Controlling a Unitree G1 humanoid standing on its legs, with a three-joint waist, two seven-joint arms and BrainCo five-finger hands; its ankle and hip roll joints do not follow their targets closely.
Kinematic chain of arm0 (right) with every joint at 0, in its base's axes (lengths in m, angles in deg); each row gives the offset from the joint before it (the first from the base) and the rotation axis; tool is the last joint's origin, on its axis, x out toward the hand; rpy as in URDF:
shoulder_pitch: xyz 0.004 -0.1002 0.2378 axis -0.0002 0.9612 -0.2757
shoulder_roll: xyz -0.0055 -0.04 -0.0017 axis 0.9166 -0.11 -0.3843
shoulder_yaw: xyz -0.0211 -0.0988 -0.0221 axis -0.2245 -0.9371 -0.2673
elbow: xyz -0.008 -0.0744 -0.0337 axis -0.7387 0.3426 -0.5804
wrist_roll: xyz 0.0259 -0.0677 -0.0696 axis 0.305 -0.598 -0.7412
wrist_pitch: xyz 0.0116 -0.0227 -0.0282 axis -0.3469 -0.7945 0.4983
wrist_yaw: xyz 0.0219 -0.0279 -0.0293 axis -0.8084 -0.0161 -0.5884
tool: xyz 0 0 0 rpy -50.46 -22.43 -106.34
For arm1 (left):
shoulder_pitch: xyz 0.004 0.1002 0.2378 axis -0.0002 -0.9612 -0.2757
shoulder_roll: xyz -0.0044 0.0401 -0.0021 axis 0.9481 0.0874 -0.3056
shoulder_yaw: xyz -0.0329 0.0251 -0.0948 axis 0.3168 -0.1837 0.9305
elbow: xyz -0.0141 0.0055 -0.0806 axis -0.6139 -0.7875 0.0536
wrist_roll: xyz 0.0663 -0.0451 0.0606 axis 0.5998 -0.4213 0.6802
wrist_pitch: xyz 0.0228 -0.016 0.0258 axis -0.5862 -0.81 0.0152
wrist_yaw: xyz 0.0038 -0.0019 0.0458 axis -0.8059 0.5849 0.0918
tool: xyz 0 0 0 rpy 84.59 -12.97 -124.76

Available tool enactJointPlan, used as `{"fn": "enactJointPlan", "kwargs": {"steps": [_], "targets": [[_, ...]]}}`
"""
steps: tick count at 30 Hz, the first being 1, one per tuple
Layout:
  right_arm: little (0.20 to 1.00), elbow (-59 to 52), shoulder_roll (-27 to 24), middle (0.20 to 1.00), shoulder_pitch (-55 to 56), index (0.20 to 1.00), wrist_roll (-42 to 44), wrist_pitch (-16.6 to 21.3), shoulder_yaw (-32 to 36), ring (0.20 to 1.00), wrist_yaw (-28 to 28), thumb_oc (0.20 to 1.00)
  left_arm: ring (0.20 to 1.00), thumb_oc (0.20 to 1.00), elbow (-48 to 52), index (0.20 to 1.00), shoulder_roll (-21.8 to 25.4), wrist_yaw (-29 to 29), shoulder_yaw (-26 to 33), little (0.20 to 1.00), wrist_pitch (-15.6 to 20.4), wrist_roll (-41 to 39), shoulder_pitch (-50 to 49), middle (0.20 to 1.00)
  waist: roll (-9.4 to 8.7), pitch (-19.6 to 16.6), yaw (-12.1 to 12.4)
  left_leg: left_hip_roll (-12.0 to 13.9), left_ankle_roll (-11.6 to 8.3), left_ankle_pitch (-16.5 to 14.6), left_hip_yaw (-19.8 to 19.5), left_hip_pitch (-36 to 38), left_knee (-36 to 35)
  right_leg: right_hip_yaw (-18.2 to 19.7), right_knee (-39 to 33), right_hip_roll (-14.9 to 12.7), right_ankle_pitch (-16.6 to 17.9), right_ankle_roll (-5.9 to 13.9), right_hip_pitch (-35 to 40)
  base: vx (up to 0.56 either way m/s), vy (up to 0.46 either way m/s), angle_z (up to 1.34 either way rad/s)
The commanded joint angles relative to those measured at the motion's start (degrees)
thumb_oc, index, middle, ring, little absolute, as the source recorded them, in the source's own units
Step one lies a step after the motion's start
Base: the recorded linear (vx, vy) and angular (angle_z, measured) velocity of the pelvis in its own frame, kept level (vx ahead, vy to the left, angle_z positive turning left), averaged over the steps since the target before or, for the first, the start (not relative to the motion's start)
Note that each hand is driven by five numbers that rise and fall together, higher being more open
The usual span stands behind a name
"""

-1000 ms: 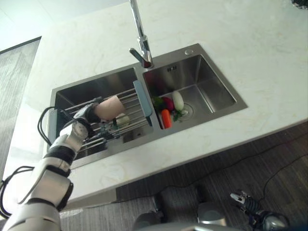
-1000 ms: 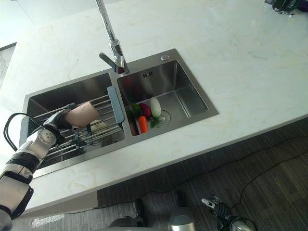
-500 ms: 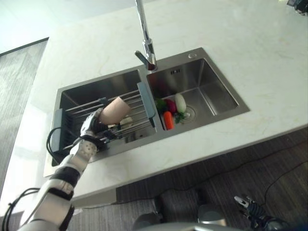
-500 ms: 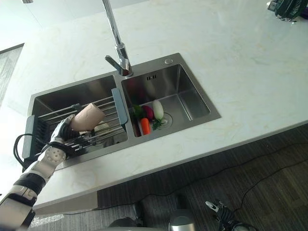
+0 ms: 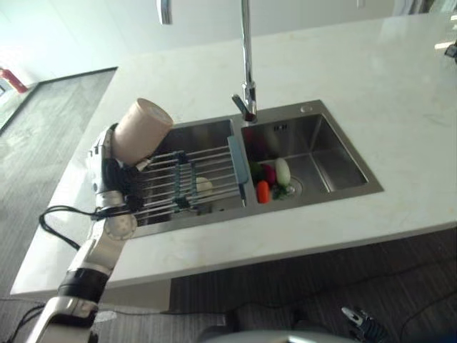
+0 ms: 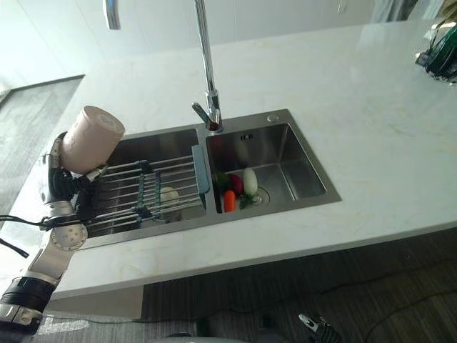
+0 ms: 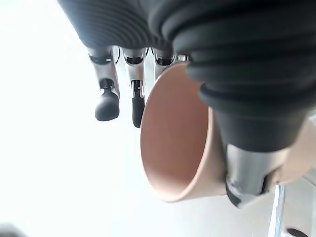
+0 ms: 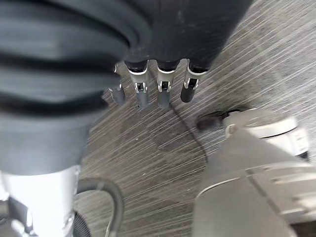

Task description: Place the dishes in the dishwasher.

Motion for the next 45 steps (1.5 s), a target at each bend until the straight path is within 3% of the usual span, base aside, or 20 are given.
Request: {"fn": "enactJointPlan", "kwargs": {"steps": [1, 5, 9, 10, 14, 18, 20, 22, 23, 26, 27, 28, 29, 30, 32, 35, 36, 41, 42, 45], "targets": [[1.000, 2.47, 0.96, 1.000, -1.04, 1.000, -2.37, 1.38, 2.06, 1.000, -0.33, 1.000, 0.200, 0.200, 3.60, 0.200, 4.12, 4.46, 6.07, 0.200, -0.01, 2.64, 2.63, 0.200, 0.05, -0.17, 1.83, -0.23, 0.22, -2.48, -3.87, 2.02, 0.32, -4.52, 1.32, -2.03, -1.31, 1.69, 0.74, 0.01, -0.045, 0.17], [1.000, 2.60, 1.20, 1.000, -1.52, 1.000, -4.30, 0.92, 1.92, 1.000, -0.46, 1.000, 0.200, 0.200, 6.59, 0.200, 4.65, 4.53, 9.86, 0.200, -0.93, 2.42, -0.86, 0.200, 0.13, -0.94, 3.68, 0.15, -0.15, -2.28, -5.54, 2.45, 0.38, -5.77, 1.72, -1.58, -2.40, 1.04, 1.86, 0.01, -0.086, 0.25], [1.000, 2.54, 0.73, 1.000, -2.75, 1.000, -6.31, 0.33, 1.15, 1.000, -0.77, 1.000, 0.200, 0.200, 7.77, 0.200, 4.25, 4.89, 13.83, 0.200, -0.27, 0.90, -4.99, 0.200, -0.03, -1.37, 6.46, 0.84, -0.99, -1.84, -8.21, 1.88, 1.15, -7.67, 1.57, -0.83, -3.25, 0.13, 2.83, -0.04, -0.142, 0.27], [1.000, 2.61, 0.46, 1.000, -3.62, 1.000, -7.56, -0.24, 0.83, 1.000, -0.89, 1.000, 0.200, 0.200, 8.14, 0.200, 3.62, 4.25, 15.85, 0.200, 0.86, 0.16, -6.96, 0.200, -0.21, -1.50, 8.32, 1.23, -1.56, -1.68, -9.88, 1.02, 2.06, -8.65, 1.53, -0.24, -3.66, -0.37, 3.11, -0.04, -0.138, 0.49], [1.000, 2.81, -0.04, 1.000, -4.88, 1.000, -8.71, -1.43, 0.14, 1.000, -0.54, 1.000, 0.200, 0.200, 8.87, 0.200, 2.43, 1.63, 17.54, 0.200, 1.72, -0.41, -9.20, 0.200, -0.25, -1.29, 10.50, 2.32, -2.98, -0.18, -11.29, -1.58, 3.59, -10.53, 1.90, 0.86, -4.23, -1.26, 3.20, -0.05, -0.140, 0.50], [1.000, 3.53, -0.54, 1.000, -6.31, 1.000, -8.63, -2.60, 0.43, 1.000, -0.29, 1.000, 0.200, 0.200, 8.83, 0.200, 1.56, 0.27, 18.11, 0.200, 4.36, -2.69, -10.47, 0.200, 0.20, 0.78, 13.05, 3.87, -4.55, 4.23, -13.06, -5.53, 2.69, -13.23, 2.25, 1.89, -4.50, -1.53, 4.18, -0.13, -0.141, 0.92], [1.000, 3.94, -0.27, 1.000, -6.86, 1.000, -8.16, -4.34, 0.55, 1.000, -1.07, 1.000, 0.200, 0.200, 7.14, 0.200, 0.40, -1.46, 19.07, 0.200, 8.27, -4.07, -11.69, 0.200, 0.04, 1.68, 13.99, 3.57, -4.50, 4.13, -12.71, -6.73, 3.59, -15.34, 2.88, 1.57, -4.76, -1.59, 3.95, -0.20, -0.084, 0.88], [1.000, 4.24, -0.20, 1.000, -7.20, 1.000, -7.29, -5.66, 0.52, 1.000, -1.88, 1.000, 0.200, 0.200, 6.27, 0.200, -0.17, -1.72, 19.09, 0.200, 10.19, -3.23, -12.08, 0.200, -0.43, 1.80, 14.16, 2.72, -4.06, 2.41, -11.98, -6.65, 5.92, -16.14, 3.20, 1.18, -4.77, -1.72, 3.51, -0.18, -0.038, 0.83], [1.000, 4.89, -0.24, 1.000, -7.60, 1.000, -6.34, -7.22, 0.25, 1.000, -3.72, 1.000, 0.200, 0.200, 5.79, 0.200, -0.87, -1.02, 18.49, 0.200, 12.40, -1.25, -12.46, 0.200, -1.74, 1.94, 13.99, 0.38, -2.31, -2.30, -9.07, -7.02, 12.78, -17.22, 3.33, 0.02, -3.96, -1.92, 2.69, -0.22, -0.021, 0.80], [1.000, 5.19, 0.10, 1.000, -7.48, 1.000, -7.04, -6.99, 0.22, 1.000, -5.09, 1.000, 0.200, 0.200, 7.00, 0.200, -1.62, -0.21, 18.11, 0.200, 14.65, 0.04, -12.74, 0.200, -3.07, 2.00, 13.58, -1.69, -0.19, -6.94, -5.32, -6.98, 18.39, -18.61, 3.68, -0.83, -3.17, -2.08, 2.18, -0.18, 0.004, 0.64], [1.000, 5.45, 0.46, 1.000, -7.06, 1.000, -6.73, -6.36, 0.44, 1.000, -5.66, 1.000, 0.200, 0.200, 9.29, 0.200, -2.14, -0.57, 17.55, 0.200, 15.07, 1.28, -12.26, 0.200, -3.39, 1.82, 12.67, -0.37, -0.62, -7.98, -1.43, -5.97, 22.04, -19.99, 3.58, -0.58, -3.41, -1.92, 2.85, -0.12, 0.026, 0.98], [1.000, 5.47, 0.52, 1.000, -6.90, 1.000, -6.85, -5.96, 0.45, 1.000, -5.82, 1.000, 0.200, 0.200, 9.77, 0.200, -2.29, -0.53, 17.34, 0.200, 14.97, 1.65, -12.10, 0.200, -3.38, 1.90, 12.41, 0.24, -0.86, -7.78, -0.41, -5.83, 22.86, -20.59, 3.51, -0.49, -3.32, -1.98, 3.05, -0.27, 0.070, 1.18], [1.000, 5.56, 0.64, 1.000, -6.35, 1.000, -4.93, -4.62, 0.90, 1.000, -5.72, 1.000, 0.200, 0.200, 10.84, 0.200, -2.42, -1.43, 15.70, 0.200, 15.59, 1.84, -10.28, 0.200, -3.64, 2.09, 10.78, 3.82, -2.64, -5.05, 5.01, -4.98, 26.39, -23.44, 2.88, -0.70, -2.35, -2.17, 3.15, -0.30, 0.114, 1.01], [1.000, 5.34, 0.61, 1.000, -6.32, 1.000, -3.94, -4.39, 0.99, 1.000, -5.51, 1.000, 0.200, 0.200, 10.91, 0.200, -2.34, -1.78, 14.59, 0.200, 15.31, 1.44, -8.89, 0.200, -3.64, 1.90, 10.09, 4.38, -3.25, -4.76, 5.93, -4.39, 26.60, -24.50, 2.48, -0.78, -1.77, -2.04, 3.02, -0.33, 0.177, 1.23], [1.000, 4.51, 0.25, 1.000, -6.53, 1.000, -5.54, -4.13, 1.60, 1.000, -5.23, 1.000, 0.200, 0.200, 10.89, 0.200, -2.47, -1.27, 12.22, 0.200, 12.49, 2.20, -6.14, 0.200, -2.83, 1.10, 8.74, 2.26, -2.94, -5.80, 5.61, -1.92, 21.42, -25.12, 3.04, -1.12, -0.99, -1.17, 1.25, -0.24, 0.323, 2.35], [1.000, 4.63, -0.11, 1.000, -6.86, 1.000, -7.71, -3.86, 1.86, 1.000, -4.63, 1.000, 0.200, 0.200, 10.77, 0.200, -2.24, -1.27, 11.14, 0.200, 11.11, 2.46, -4.97, 0.200, -2.18, 0.81, 7.51, 2.39, -2.81, -5.83, 7.81, 0.48, 17.39, -25.86, 4.16, -1.85, -0.96, -0.80, -0.02, -0.23, 0.375, 0.66], [1.000, 4.52, -0.46, 1.000, -7.45, 1.000, -9.29, -3.62, 1.41, 1.000, -3.55, 1.000, 0.200, 0.200, 11.09, 0.200, -1.33, -1.71, 10.59, 0.200, 9.79, 2.13, -4.27, 0.200, -1.68, 0.35, 7.66, -0.47, -1.63, -7.77, 6.54, 2.29, 10.67, -25.80, 4.33, -2.35, -0.42, 0.20, -0.61, -0.29, 0.422, 0.34], [1.000, 4.49, -0.03, 1.000, -7.90, 1.000, -7.31, -2.71, 1.05, 1.000, -2.89, 1.000, 0.200, 0.200, 11.93, 0.200, -0.39, -2.73, 9.70, 0.200, 9.91, 2.74, -4.22, 0.200, -1.40, 0.26, 8.39, -1.95, -0.85, -6.64, 5.33, 2.82, 6.06, -26.79, 5.91, -3.69, 0.26, 1.94, -1.87, -0.23, 0.265, 0.57], [1.000, 3.83, 0.63, 1.000, -8.20, 1.000, -5.99, -2.59, 0.68, 1.000, -2.21, 1.000, 0.200, 0.200, 13.04, 0.200, 0.46, -3.09, 9.38, 0.200, 9.28, 3.88, -4.32, 0.200, -1.21, 0.33, 9.05, -2.84, -0.17, -6.28, 4.03, 3.50, 3.71, -27.50, 6.88, -4.87, 1.41, 3.38, -3.27, -0.26, 0.254, 0.70], [1.000, 2.88, 1.42, 1.000, -8.44, 1.000, -5.10, -2.42, 0.48, 1.000, -0.84, 1.000, 0.200, 0.200, 14.05, 0.200, 1.49, -4.67, 9.56, 0.200, 8.83, 3.75, -4.55, 0.200, -0.94, 0.40, 9.52, -3.45, 0.67, -6.16, 3.93, 4.02, 2.29, -28.11, 8.12, -6.52, 2.47, 4.77, -4.64, -0.21, 0.195, 0.57]]}}
